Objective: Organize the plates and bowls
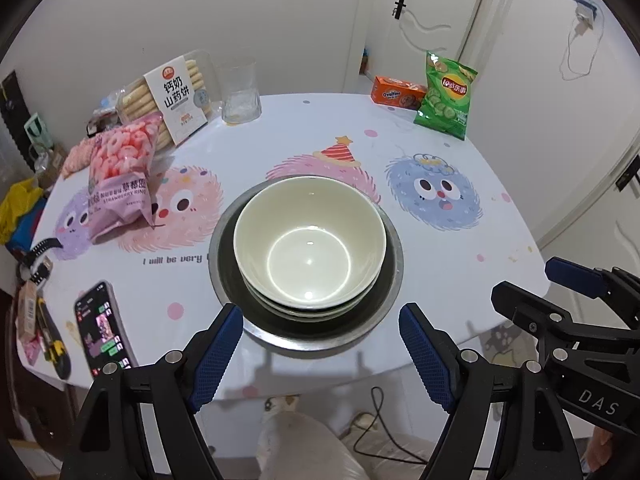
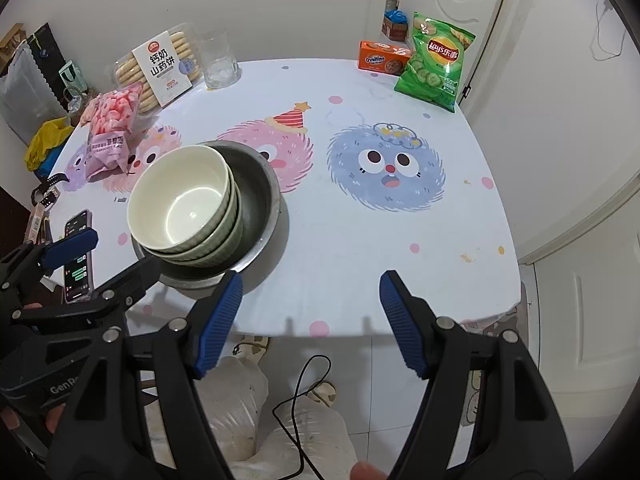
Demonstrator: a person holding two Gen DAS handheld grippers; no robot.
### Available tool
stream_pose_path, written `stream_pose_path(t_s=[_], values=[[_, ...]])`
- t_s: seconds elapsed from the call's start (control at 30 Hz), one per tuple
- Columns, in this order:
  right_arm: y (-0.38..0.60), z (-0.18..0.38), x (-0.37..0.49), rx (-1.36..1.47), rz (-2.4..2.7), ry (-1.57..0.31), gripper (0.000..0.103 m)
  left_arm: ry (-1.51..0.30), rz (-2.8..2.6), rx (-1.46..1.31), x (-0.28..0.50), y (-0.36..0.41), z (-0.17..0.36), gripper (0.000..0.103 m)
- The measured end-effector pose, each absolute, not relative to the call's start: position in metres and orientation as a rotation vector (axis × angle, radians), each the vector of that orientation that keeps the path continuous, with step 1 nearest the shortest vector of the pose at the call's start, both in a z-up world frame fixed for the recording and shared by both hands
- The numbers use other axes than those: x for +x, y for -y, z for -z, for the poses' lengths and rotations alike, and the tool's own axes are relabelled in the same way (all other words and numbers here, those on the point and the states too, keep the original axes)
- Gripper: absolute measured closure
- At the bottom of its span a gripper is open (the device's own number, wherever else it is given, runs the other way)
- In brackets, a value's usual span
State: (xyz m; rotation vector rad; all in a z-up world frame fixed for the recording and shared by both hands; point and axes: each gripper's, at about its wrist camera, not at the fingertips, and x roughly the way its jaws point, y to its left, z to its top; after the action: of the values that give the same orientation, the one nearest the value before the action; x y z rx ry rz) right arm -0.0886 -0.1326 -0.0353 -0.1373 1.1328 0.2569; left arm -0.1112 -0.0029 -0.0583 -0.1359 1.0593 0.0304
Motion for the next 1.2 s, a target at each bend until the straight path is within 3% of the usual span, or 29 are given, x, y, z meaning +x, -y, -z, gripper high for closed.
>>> stream_pose_path(t_s=[0.37, 0.47, 1.2], values=[[0.136, 0.037, -0.090, -0.120, -0.253, -1.153, 0.031, -1.057, -0.047, -0.147, -0.117, 0.001, 0.053, 0.020], [0.137, 0.036, -0.091, -0.122, -0.253, -1.149, 0.031, -1.062, -0.045, -0.148, -0.118, 0.003, 0.052, 0.011], [0.137, 0.035, -0.097, -0.117, -0.244, -1.146, 0.031, -1.078, -0.058, -0.115, -0.119, 0.004, 0.051, 0.011]])
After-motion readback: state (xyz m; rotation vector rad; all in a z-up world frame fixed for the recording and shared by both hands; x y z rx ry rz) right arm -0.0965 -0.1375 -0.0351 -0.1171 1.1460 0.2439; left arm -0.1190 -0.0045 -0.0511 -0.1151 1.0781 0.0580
